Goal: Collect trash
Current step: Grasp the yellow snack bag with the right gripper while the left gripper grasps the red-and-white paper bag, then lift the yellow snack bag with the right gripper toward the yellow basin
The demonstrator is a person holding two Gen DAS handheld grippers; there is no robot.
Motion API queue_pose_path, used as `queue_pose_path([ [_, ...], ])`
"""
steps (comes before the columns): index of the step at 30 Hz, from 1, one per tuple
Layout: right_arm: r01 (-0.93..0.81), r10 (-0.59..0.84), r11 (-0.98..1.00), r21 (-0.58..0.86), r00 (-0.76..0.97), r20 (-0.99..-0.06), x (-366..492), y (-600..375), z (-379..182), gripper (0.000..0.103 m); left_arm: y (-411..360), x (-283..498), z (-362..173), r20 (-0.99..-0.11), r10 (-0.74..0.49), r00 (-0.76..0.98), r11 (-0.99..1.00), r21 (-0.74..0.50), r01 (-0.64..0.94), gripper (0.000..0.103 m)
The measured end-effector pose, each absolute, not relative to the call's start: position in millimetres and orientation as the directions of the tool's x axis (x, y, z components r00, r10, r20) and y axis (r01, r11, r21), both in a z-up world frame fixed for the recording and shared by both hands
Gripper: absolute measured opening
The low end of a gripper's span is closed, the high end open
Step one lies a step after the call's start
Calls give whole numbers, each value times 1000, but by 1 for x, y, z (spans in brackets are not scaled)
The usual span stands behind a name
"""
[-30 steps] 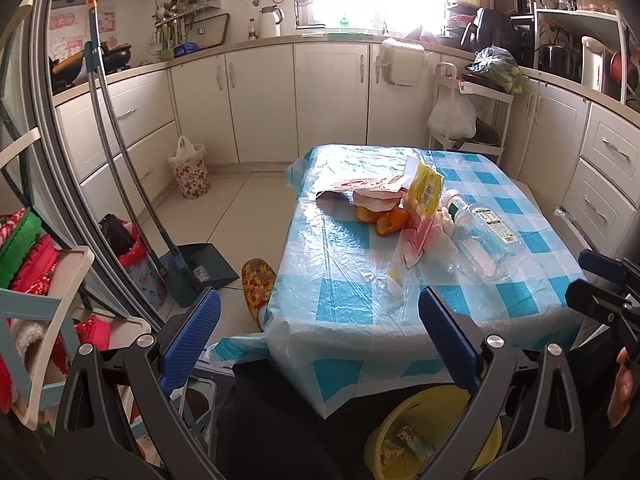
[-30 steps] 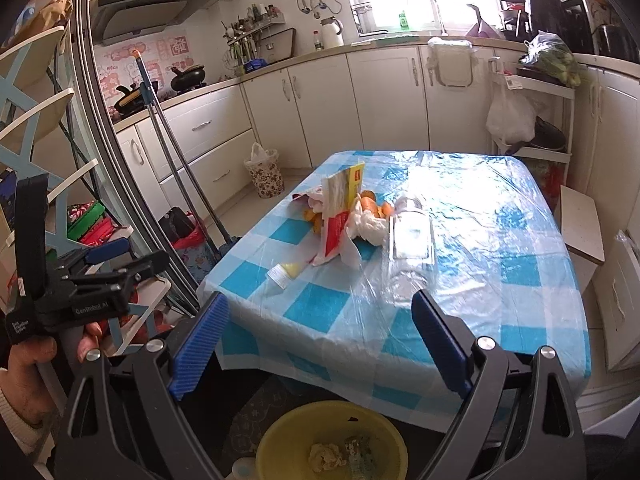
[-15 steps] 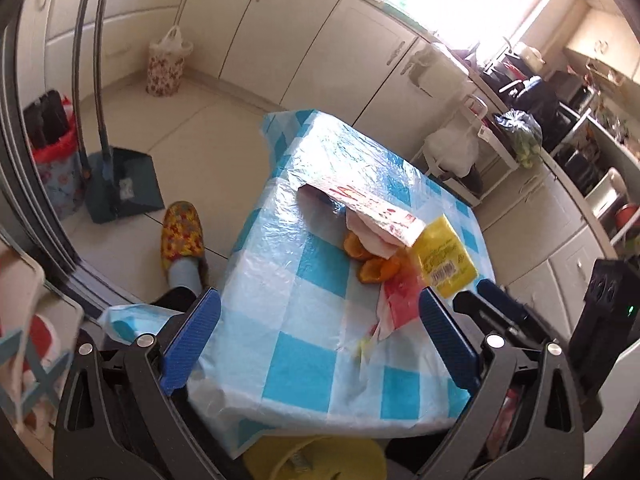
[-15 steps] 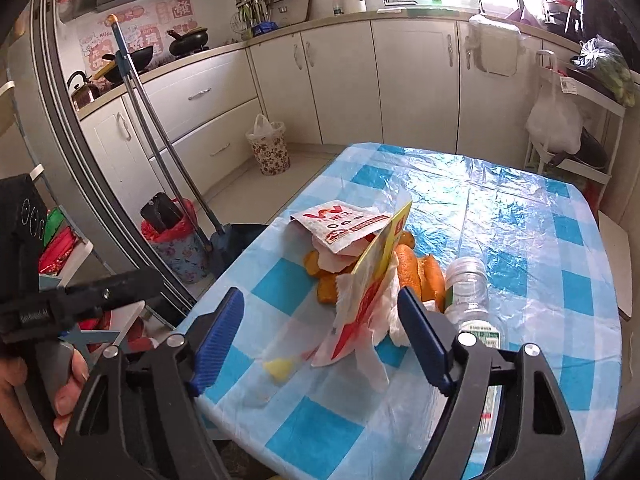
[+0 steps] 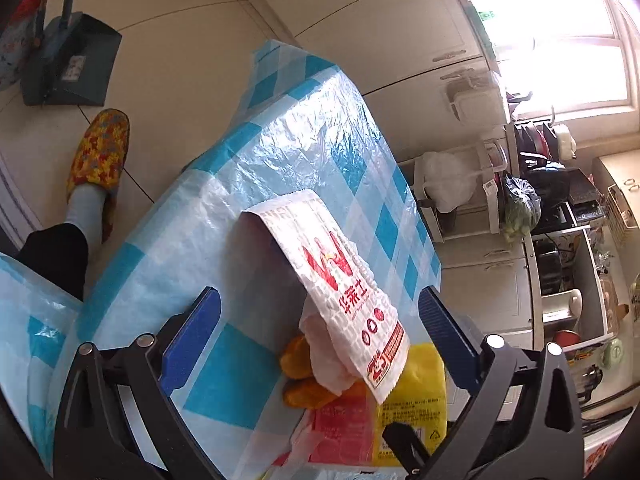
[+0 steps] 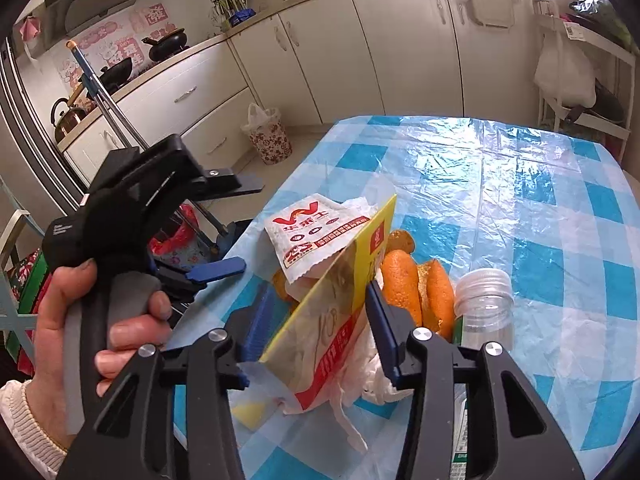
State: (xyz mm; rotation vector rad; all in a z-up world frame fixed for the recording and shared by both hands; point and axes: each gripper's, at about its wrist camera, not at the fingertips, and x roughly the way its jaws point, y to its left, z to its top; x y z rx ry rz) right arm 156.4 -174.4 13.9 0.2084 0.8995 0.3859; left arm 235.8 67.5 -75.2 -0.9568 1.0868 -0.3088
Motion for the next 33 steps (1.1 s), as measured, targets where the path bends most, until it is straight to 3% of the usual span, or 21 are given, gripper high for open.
queue_pose_path([
  [4, -213, 410, 911, 352, 540, -735, 161, -176, 7, 26, 53, 258, -80, -587, -662, 465, 548, -803, -233, 93],
  [5, -207, 407, 913, 353, 536, -740, 161, -176, 6, 25, 49, 263, -83, -583, -669, 461, 537, -808, -243, 87],
  [7, -198, 402, 915, 352, 534, -744, 161, -177, 4, 16, 44, 269, -87, -573, -683, 453, 517, -817, -254, 70],
  [9, -195, 399, 916, 351, 534, -745, 161, -179, 3, 10, 39, 273, -91, -555, -704, 442, 498, -830, -249, 35],
  [11, -190, 397, 916, 352, 539, -743, 159, -181, 4, 6, 35, 275, -91, -532, -728, 432, 483, -846, -227, 13],
  [13, -187, 404, 913, 363, 542, -736, 159, -186, 3, 3, 36, 270, -85, -529, -720, 449, 497, -845, -199, 3],
  [33, -239, 543, 791, 563, 698, -467, 97, -241, 55, 2, 77, 164, 59, -368, -738, 566, 487, -870, 69, 1],
])
